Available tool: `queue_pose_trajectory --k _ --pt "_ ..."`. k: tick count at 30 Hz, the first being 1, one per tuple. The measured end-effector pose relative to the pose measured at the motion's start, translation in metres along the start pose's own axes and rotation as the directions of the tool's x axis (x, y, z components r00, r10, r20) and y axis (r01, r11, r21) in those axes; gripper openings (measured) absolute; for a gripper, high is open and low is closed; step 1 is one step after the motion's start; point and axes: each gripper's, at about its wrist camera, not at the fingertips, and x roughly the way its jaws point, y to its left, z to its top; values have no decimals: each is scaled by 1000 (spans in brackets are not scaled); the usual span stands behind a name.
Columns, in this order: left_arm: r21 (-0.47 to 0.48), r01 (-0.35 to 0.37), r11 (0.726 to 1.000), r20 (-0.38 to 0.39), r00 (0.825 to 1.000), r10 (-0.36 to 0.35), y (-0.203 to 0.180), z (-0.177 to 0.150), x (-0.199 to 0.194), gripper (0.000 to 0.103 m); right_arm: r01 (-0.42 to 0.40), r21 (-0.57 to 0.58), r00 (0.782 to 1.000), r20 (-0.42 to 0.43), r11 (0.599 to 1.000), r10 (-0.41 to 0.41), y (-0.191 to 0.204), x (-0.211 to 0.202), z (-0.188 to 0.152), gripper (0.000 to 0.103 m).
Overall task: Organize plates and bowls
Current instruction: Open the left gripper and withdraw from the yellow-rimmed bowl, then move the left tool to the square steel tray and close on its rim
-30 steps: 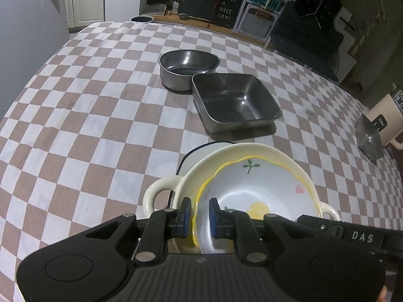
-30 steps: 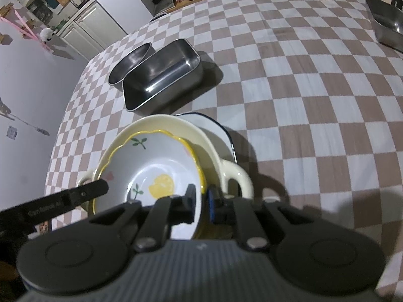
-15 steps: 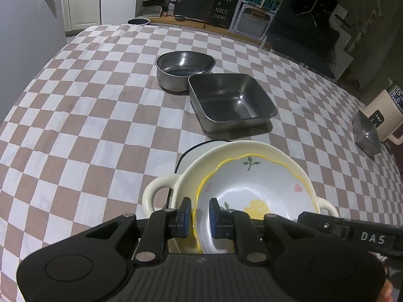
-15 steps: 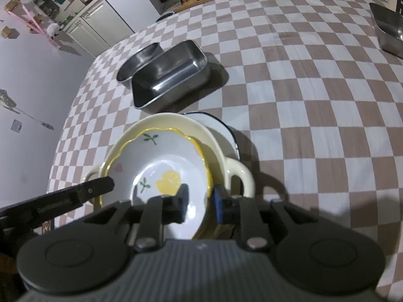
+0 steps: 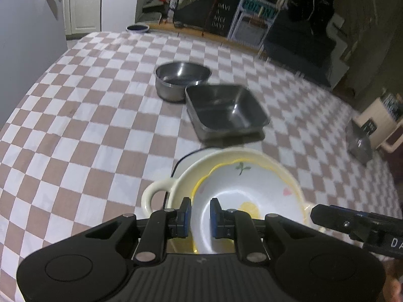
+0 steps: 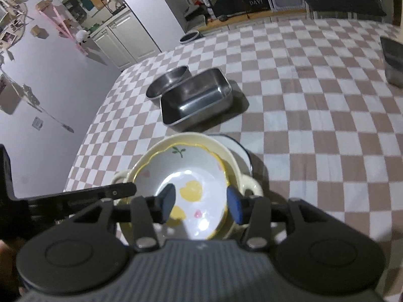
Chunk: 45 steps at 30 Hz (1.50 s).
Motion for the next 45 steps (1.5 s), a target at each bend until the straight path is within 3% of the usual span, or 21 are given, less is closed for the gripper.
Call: queue_pose_trajectory --k 2,4,7,11,17,20,24,27,29,31,34,37,41,43,45 --pt "-31 13 999 39 999 -11 0 3 -8 46 -6 -31 999 39 1000 7 0 -9 4 76" --pt "-44 22 999 89 996 -18 -3 9 -16 78 -3 -74 995 95 997 10 2 -18 9 91" --pt "-48 22 999 152 988 -15 -9 19 -23 98 29 -144 983 184 989 -2 3 -28 21 99" --pt "-65 -5 998 217 976 19 -12 37 -21 103 73 -188 965 260 980 -23 -4 -30 42 103" --pt "-150 -33 988 274 959 74 0 63 -3 103 83 -182 943 331 980 -19 -22 -6 85 103" --pt "-204 -37 978 220 972 83 9 78 14 103 66 -161 950 311 985 -13 -33 16 109 103" --pt "-241 -125 963 117 981 156 17 91 39 103 24 -131 966 258 991 11 -43 48 134 103" --pt "-287 -96 953 99 987 129 25 97 55 101 48 -117 977 211 992 -23 -46 73 149 101" --pt "-313 -62 948 94 991 96 29 99 62 95 32 -126 985 170 991 -10 -49 91 155 91" --pt "-321 -40 946 79 994 69 30 102 71 79 29 -132 992 125 991 -13 -50 106 159 74" --pt "-337 -20 941 34 999 33 31 105 87 55 27 -174 997 79 984 -14 -50 126 161 65" --pt "-340 -27 940 1 1000 29 29 105 99 45 9 -206 999 50 978 2 -49 139 160 52" --pt "-329 -19 944 -11 1000 16 27 106 107 34 11 -261 1000 26 965 -5 -36 154 153 51" --pt "-335 -9 942 -9 1000 6 26 106 109 24 13 -278 1000 26 961 -6 -33 157 152 37" --pt "-336 0 942 -9 1000 -4 24 107 111 23 10 -271 1000 25 962 -4 -32 160 151 29"
